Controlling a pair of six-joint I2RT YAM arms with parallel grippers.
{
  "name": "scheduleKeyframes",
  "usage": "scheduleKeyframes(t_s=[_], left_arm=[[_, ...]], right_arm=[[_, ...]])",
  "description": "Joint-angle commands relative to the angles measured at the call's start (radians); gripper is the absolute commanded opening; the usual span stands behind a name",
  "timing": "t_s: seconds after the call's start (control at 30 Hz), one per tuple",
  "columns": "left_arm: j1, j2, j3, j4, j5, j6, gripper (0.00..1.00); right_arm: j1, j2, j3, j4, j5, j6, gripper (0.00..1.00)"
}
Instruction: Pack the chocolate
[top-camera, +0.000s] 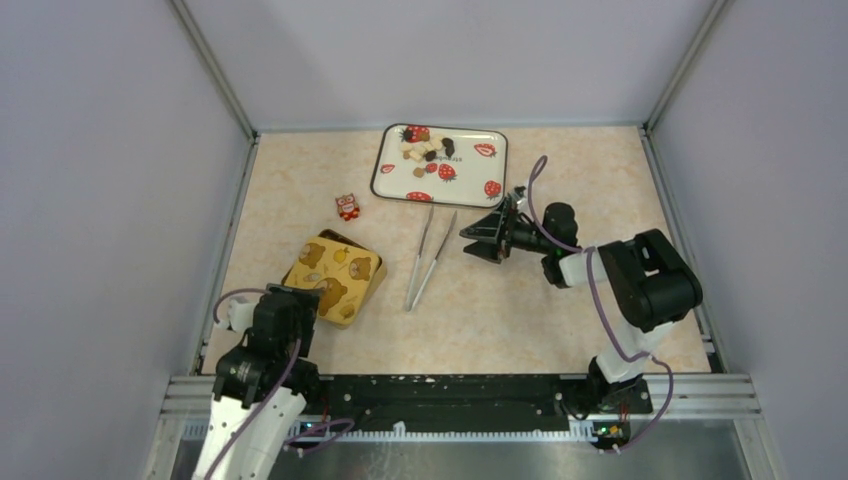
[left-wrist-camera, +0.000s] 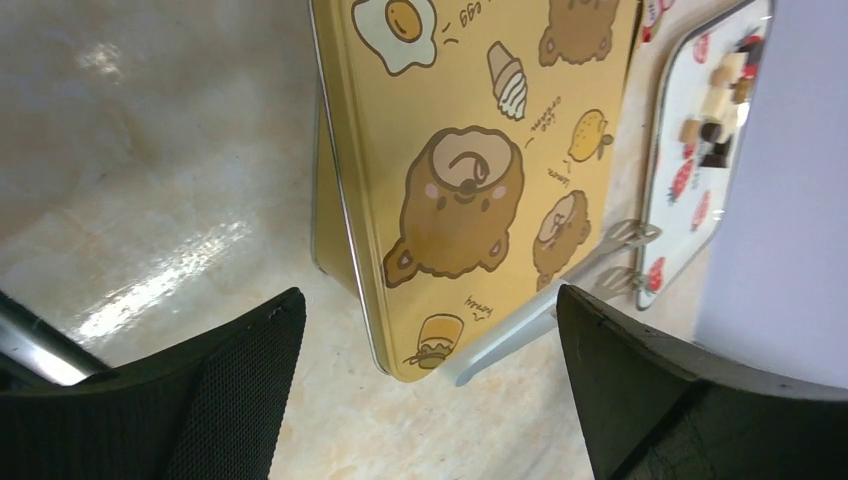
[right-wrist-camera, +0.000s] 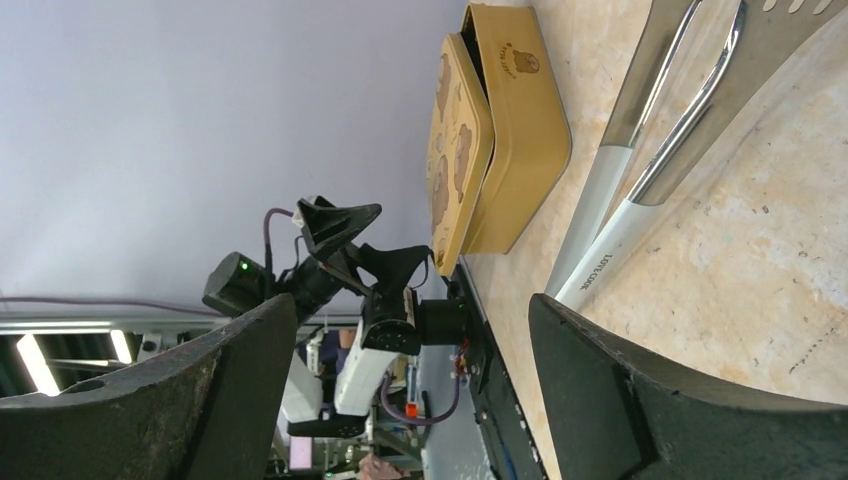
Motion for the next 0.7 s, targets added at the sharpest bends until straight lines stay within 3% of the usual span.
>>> scheduleKeyframes(t_s=[0.0,0.33,0.67], left_arm=[[0.002,0.119,0.073,-0.006,-0.026,0.071,0.99],[0.002,0.255,0.070,0.147,-0.050,0.156,0.99],[0.002,0.285,0.029,0.263,-0.034,0.199,0.99]], right_arm=[[0.014,0.016,0.016,0.063,-0.001,-0.002,0.84],[0.014,0.013,-0.004,0.066,0.001,-0.001,0.83],[0.015,0.021,-0.001,0.063,-0.003,-0.001,0.83]])
